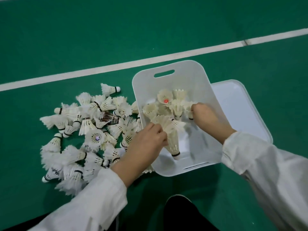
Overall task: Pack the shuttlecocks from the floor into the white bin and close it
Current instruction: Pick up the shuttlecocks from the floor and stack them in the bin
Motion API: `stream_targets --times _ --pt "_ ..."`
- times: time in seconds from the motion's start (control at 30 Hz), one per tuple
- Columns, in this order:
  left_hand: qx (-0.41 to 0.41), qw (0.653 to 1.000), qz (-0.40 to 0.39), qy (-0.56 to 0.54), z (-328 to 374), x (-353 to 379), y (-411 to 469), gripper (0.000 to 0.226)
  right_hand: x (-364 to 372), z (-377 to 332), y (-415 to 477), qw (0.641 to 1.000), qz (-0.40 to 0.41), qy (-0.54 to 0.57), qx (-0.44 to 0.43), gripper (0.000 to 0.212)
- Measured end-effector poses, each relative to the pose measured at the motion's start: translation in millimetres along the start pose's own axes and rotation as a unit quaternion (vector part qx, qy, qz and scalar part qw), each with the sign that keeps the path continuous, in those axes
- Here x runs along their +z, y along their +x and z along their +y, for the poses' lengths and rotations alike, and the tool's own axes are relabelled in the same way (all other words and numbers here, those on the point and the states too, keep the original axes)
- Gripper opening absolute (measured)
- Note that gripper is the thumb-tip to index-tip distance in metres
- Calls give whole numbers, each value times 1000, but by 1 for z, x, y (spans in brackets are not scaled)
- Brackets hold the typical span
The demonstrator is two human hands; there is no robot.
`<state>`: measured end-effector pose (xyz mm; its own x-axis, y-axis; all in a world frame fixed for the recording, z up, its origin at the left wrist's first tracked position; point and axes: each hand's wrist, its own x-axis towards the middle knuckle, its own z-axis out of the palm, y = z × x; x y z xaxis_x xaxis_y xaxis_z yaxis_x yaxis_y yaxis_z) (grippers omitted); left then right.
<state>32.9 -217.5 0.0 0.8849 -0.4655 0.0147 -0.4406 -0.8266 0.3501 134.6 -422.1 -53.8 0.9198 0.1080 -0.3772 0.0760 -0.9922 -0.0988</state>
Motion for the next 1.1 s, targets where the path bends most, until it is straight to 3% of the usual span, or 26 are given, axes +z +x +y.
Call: stream_targets --times 0.13,0.27,0.37,0.5,0.67,0.77,0.97,1.1 --pt "-13 1000 11 1 1 3 4 12 13 1 10 999 -20 -27 1 29" --pt "-25 999 21 -11 -2 6 5 12 3 -3 -3 1000 -6 16 -6 36" --pt "-37 999 29 -19 -2 8 4 11 -19 -15 -30 988 52 109 -92 33" --pt "-51 998 38 -25 -1 9 3 12 -36 -32 -73 950 -26 205 -235 28" --pt "-78 994 40 -68 1 3 4 12 -33 -35 -86 943 -73 250 -206 49" --pt "-81 993 48 -71 0 0 8 13 -27 -40 -82 944 -92 264 -175 39" --pt "-122 983 86 -105 -14 -20 7 11 -22 -26 -68 962 -81 182 -187 8" --pt "-166 970 90 -154 -11 -37 7 22 -16 -25 -48 976 -37 161 -142 17"
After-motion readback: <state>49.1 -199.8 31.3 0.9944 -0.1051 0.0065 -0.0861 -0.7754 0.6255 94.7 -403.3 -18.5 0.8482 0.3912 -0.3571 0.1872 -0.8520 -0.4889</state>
